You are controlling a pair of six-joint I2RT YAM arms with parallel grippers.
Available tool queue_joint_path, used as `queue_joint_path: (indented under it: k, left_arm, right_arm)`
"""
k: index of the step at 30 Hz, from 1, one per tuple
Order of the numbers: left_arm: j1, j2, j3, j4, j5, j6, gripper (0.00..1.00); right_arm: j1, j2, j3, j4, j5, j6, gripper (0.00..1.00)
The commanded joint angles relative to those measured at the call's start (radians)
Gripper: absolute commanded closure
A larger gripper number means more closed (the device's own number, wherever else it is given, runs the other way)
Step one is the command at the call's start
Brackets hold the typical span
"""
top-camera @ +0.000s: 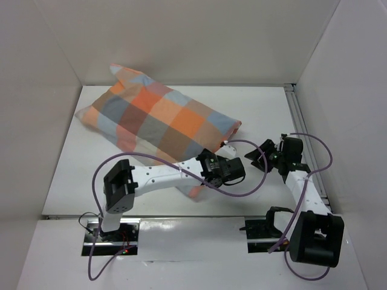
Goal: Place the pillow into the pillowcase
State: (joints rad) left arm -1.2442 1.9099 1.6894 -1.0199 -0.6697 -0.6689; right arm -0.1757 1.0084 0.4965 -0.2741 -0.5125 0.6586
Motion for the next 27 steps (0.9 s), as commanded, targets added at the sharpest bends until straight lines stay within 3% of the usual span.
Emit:
queue_joint_path:
  k: [1, 3, 7, 9, 10, 11, 13, 17, 22, 25, 27]
  left_arm:
    - [0.003, 0.081, 0.051, -0.083, -0.146, -0.128, 0.26]
    - [0.003, 0.116, 0.082, -0.182, -0.208, -0.187, 0.32]
    - [-0.006, 0.138, 0.102, -0.198, -0.220, -0.209, 0.48]
    - [-0.006, 0.129, 0.093, -0.198, -0.196, -0.209, 0.65]
    - [-0.006, 0.118, 0.105, -0.209, -0.186, -0.209, 0.81]
    - [-0.006, 0.109, 0.130, -0.233, -0.160, -0.209, 0.90]
    - [-0.006, 0.063, 0.154, -0.233, -0.117, -0.198, 1.00]
    - [-0.006, -0.075, 0.174, -0.122, 0.060, -0.088, 1.00]
    - [-0.006, -0.187, 0.174, -0.003, 0.212, -0.017, 0.99]
    - [0.005, -0.199, 0.174, 0.023, 0.259, -0.001, 0.86]
    - [0.015, -0.190, 0.150, 0.034, 0.292, 0.009, 0.78]
  right_arm:
    - [-0.010, 0.007, -0.009, 0.000, -0.044, -0.030, 0.42]
    - [-0.010, 0.007, -0.009, -0.010, -0.044, -0.042, 0.42]
    - [-0.019, 0.007, -0.009, -0.010, -0.044, -0.042, 0.42]
    - [-0.019, 0.007, -0.019, 0.001, -0.063, -0.042, 0.42]
    - [-0.019, 0.016, -0.019, 0.013, -0.063, -0.042, 0.42]
    - [-0.009, 0.016, -0.019, 0.033, -0.089, -0.042, 0.42]
    - [0.014, 0.016, -0.029, 0.080, -0.098, -0.031, 0.42]
    - [0.140, 0.038, -0.038, 0.203, -0.136, 0.041, 0.43]
    - [0.275, 0.122, -0.026, 0.403, -0.133, 0.133, 0.58]
    - [0.338, 0.171, -0.003, 0.484, -0.133, 0.173, 0.59]
    - [0.373, 0.206, 0.008, 0.509, -0.133, 0.193, 0.51]
